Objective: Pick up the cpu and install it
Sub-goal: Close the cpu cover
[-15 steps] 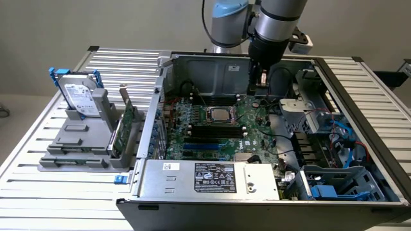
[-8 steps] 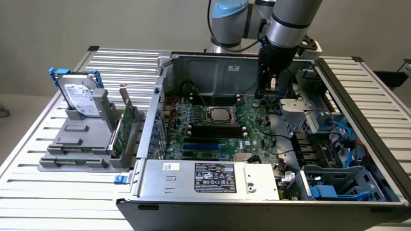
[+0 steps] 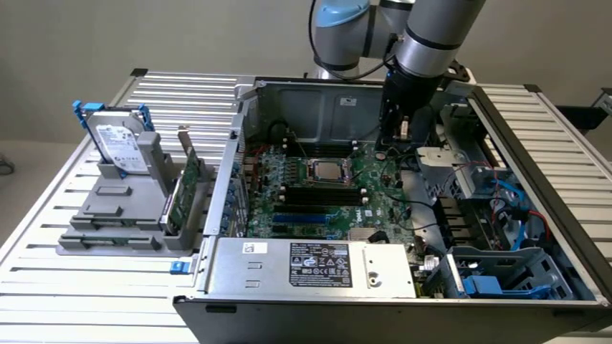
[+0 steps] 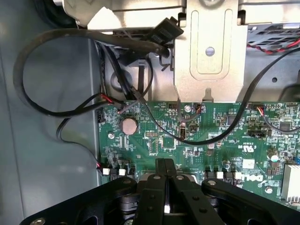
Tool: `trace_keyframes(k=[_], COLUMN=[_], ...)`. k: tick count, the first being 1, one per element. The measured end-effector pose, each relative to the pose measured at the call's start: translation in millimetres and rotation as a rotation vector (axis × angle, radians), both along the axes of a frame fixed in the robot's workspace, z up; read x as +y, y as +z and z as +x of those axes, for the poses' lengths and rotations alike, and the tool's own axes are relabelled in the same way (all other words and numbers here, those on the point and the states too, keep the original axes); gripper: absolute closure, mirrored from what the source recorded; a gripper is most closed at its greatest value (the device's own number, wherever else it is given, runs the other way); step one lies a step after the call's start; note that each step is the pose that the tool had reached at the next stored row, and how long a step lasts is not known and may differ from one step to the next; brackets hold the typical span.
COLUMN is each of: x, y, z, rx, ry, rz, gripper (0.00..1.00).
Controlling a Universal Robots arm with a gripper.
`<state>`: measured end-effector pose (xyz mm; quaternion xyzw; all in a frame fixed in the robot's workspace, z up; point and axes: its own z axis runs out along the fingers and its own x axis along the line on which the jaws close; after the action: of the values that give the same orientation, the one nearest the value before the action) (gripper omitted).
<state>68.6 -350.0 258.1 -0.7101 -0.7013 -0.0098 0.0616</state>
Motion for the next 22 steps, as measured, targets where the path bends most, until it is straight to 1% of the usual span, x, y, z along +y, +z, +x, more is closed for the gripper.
trace_keyframes(k=[6, 7, 8, 9, 11, 12, 13, 16, 19, 20, 22], x=[0.0, 0.0, 0.0, 0.0, 0.0, 0.0, 0.0, 0.0, 0.0, 0.0, 0.0], y=[-11.0, -11.9, -12.3, -12.4, -12.5, -12.4, -12.4, -12.4, -12.4, -12.4, -12.4], z=[0.1, 0.1, 0.1, 0.0, -0.1, -0.2, -0.3, -0.7, -1.8, -2.2, -2.9], rx=[0.0004, 0.0018, 0.0068, 0.0176, 0.0530, 0.0728, 0.0906, 0.1443, 0.1918, 0.2088, 0.2397], ry=[0.032, 0.034, 0.035, 0.035, 0.035, 0.035, 0.035, 0.035, 0.038, 0.039, 0.041], rz=[0.0003, 0.0002, 0.0000, -0.0001, 0.0004, 0.0002, 0.0000, -0.0020, -0.0056, -0.0070, -0.0100], gripper=[0.89, 0.89, 0.89, 0.89, 0.89, 0.89, 0.89, 0.89, 0.89, 0.89, 0.89])
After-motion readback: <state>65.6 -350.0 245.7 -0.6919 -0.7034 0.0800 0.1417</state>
